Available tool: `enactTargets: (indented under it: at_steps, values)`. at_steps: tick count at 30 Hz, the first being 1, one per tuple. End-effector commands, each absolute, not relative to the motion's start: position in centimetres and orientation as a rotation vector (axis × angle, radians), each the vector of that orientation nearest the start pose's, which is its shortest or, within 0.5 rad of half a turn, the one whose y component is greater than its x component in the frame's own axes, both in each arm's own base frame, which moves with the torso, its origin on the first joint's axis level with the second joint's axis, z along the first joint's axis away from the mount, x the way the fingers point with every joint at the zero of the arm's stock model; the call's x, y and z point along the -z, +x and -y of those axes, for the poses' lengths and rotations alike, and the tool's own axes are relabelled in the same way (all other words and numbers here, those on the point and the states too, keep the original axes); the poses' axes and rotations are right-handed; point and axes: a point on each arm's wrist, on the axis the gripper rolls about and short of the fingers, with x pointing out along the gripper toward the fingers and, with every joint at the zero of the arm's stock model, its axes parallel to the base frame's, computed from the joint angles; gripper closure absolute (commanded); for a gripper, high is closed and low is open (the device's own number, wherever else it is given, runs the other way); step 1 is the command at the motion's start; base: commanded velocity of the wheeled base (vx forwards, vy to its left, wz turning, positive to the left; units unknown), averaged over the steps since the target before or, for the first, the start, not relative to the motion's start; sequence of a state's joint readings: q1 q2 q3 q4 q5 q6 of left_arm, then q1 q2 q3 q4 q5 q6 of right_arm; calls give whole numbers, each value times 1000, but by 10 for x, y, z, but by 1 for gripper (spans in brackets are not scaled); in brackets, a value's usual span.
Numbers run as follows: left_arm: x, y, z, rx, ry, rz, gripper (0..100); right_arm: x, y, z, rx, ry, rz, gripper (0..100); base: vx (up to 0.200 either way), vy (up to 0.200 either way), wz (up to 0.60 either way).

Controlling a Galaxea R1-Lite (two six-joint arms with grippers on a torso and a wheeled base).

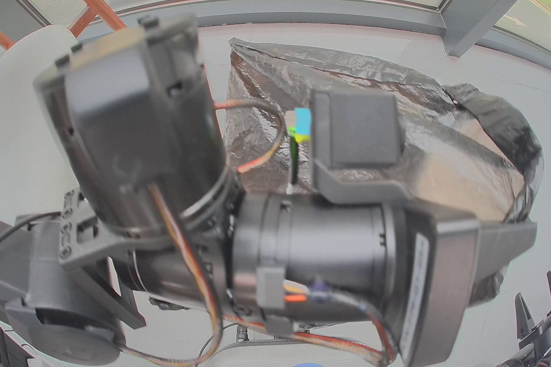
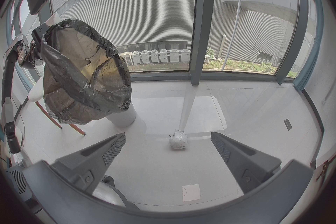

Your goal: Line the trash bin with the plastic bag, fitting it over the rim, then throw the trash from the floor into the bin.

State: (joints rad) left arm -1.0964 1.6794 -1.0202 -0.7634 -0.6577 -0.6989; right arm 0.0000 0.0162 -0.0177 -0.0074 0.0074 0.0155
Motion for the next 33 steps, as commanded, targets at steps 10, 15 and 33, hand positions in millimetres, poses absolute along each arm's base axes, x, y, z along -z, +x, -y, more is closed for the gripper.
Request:
enactTargets:
  at_steps: [10, 15, 33]
  values:
    - [-231, 184, 296, 1665, -546, -432, 100, -76, -22, 0, -8, 15, 1, 0, 0, 0, 0]
    - [-245, 223, 275, 1630, -588, -360, 100, -76, -22, 0, -8, 15, 1, 0, 0, 0, 0]
    - [-287, 306, 216, 1509, -656, -176, 100, -76, -22, 0, -8, 15, 1, 0, 0, 0, 0]
